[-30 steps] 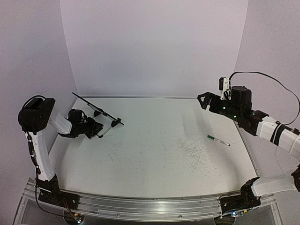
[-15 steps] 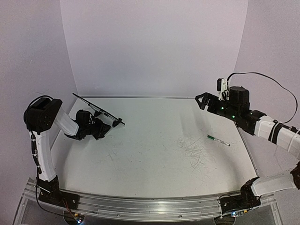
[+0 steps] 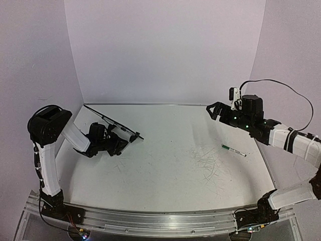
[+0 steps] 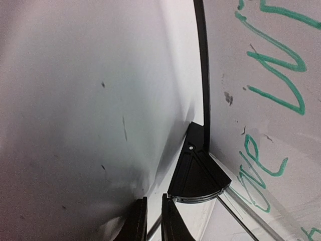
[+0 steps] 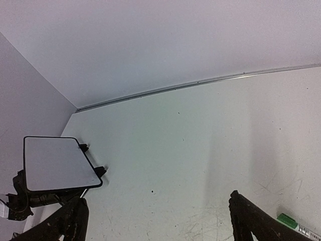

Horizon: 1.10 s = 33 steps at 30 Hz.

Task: Write a sentence on the whiteboard
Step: Move the whiteboard stand to the center of the board.

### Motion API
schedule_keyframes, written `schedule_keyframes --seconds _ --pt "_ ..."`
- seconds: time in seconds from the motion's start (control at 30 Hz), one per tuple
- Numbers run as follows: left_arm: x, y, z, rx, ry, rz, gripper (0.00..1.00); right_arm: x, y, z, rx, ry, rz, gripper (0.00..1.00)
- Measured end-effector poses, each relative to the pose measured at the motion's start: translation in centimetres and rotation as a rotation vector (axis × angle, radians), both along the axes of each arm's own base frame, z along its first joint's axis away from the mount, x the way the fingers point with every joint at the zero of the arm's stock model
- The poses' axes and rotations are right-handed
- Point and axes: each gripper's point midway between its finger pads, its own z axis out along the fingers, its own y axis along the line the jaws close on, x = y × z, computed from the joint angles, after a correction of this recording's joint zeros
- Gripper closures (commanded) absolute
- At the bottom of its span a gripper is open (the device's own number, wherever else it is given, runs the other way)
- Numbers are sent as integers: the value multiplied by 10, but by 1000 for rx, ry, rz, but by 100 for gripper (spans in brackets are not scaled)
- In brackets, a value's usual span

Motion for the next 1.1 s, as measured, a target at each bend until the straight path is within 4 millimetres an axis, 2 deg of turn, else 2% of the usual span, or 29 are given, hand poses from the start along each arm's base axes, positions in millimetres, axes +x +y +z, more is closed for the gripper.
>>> schedule_keyframes --seconds 0.23,0.37,0.5,0.63,0.9,1.1 --pt "-38 -27 -1 5 0 -86 87 2 17 -26 -19 58 46 2" --pt "-67 -33 -2 16 6 -133 86 0 30 -40 -31 88 77 2" --pt "-91 -23 0 40 9 -152 82 0 42 -51 -44 114 103 2" --pt "-105 -12 2 73 13 -148 77 3 56 -59 -53 133 129 2" --pt "-110 1 13 106 6 -132 72 1 77 -66 -62 147 173 2" --pt "-108 42 17 135 16 -30 71 -3 84 -69 -64 154 188 2"
